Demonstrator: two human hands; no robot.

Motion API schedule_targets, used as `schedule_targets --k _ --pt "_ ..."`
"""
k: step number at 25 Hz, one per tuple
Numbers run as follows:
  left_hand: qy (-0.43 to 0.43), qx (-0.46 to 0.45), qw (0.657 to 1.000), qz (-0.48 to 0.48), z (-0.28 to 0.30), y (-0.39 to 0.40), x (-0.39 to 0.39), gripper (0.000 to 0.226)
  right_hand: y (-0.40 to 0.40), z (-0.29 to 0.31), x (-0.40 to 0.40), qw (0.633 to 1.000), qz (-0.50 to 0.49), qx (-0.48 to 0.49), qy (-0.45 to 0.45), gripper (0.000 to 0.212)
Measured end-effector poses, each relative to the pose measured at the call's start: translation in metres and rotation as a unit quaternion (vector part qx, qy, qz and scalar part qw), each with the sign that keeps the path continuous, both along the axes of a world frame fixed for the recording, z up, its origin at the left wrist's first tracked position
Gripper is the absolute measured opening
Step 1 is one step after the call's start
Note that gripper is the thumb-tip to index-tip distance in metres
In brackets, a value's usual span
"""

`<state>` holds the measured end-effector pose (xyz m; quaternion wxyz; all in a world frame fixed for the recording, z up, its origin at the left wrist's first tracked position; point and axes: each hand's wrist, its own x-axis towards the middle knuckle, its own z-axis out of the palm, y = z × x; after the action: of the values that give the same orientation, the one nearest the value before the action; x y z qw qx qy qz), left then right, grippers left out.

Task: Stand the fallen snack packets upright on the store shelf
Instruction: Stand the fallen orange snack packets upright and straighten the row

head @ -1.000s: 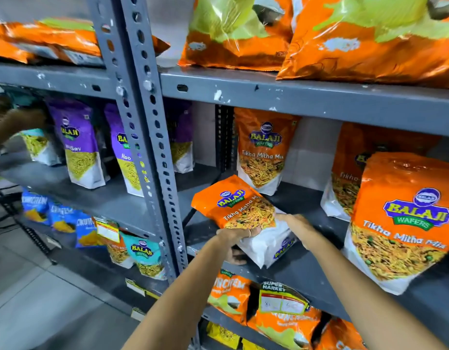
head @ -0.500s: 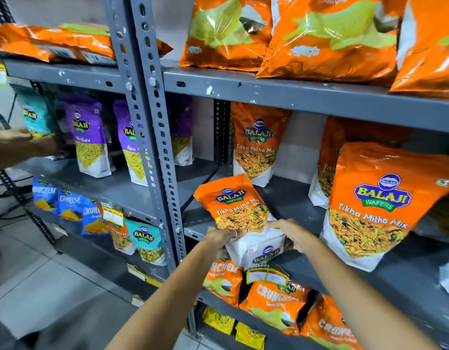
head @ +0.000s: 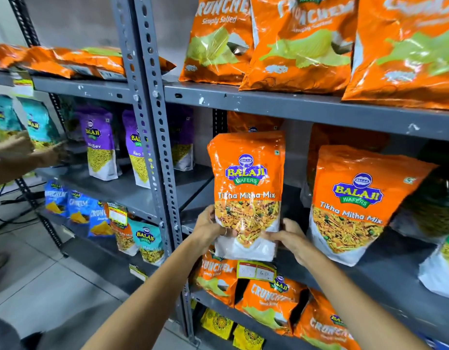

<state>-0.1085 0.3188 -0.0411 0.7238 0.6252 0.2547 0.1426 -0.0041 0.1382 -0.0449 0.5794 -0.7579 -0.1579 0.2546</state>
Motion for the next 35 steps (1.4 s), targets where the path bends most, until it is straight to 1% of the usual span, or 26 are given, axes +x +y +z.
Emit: schedule_targets --k 3,7,10,14,16,19,23,27,29,32,35 --pt "-0.033 0.029 0.999 -0.019 0.009 0.004 0.007 0.07 -0.001 0.005 0.003 0.999 -0.033 0.019 -0.038 0.047" --pt "-0.03 0.052 0.998 -0.037 0.008 0.012 0.023 0.071 0.006 0.0 0.014 0.997 -0.035 0.037 -0.053 0.042" --pt "-0.017 0.084 0.995 -0.052 0.003 0.024 0.039 0.065 0.018 -0.012 0.019 0.997 -0.042 0.043 -0.049 0.041" --pt "-0.01 0.136 0.989 -0.064 -0.019 0.039 0.051 0.065 0.035 -0.041 0.018 0.996 -0.066 0.055 -0.033 0.042" --pt "-0.011 0.139 0.987 -0.079 -0.042 0.055 0.065 0.065 0.052 -0.063 0.032 0.995 -0.08 0.05 -0.026 0.046" --pt "-0.027 0.149 0.986 -0.068 -0.056 0.06 0.065 0.054 0.056 -0.066 0.037 0.994 -0.084 0.055 -0.042 0.05" --pt "-0.026 0.125 0.991 -0.038 -0.075 0.066 0.066 0.035 0.07 -0.066 0.045 0.996 -0.05 0.049 -0.059 0.054" --pt "-0.026 0.104 0.994 0.018 -0.083 0.076 0.081 0.034 0.093 -0.074 0.055 0.995 -0.05 0.049 -0.075 0.054" --pt "-0.042 0.095 0.994 0.022 -0.084 0.08 0.087 0.034 0.102 -0.074 0.059 0.994 -0.057 0.051 -0.081 0.052" --pt "-0.044 0.103 0.994 0.019 -0.088 0.084 0.092 0.035 0.108 -0.075 0.063 0.994 -0.059 0.048 -0.082 0.051" --pt "-0.048 0.082 0.995 0.031 -0.089 0.083 0.093 0.027 0.107 -0.079 0.063 0.995 -0.063 0.03 -0.077 0.052"
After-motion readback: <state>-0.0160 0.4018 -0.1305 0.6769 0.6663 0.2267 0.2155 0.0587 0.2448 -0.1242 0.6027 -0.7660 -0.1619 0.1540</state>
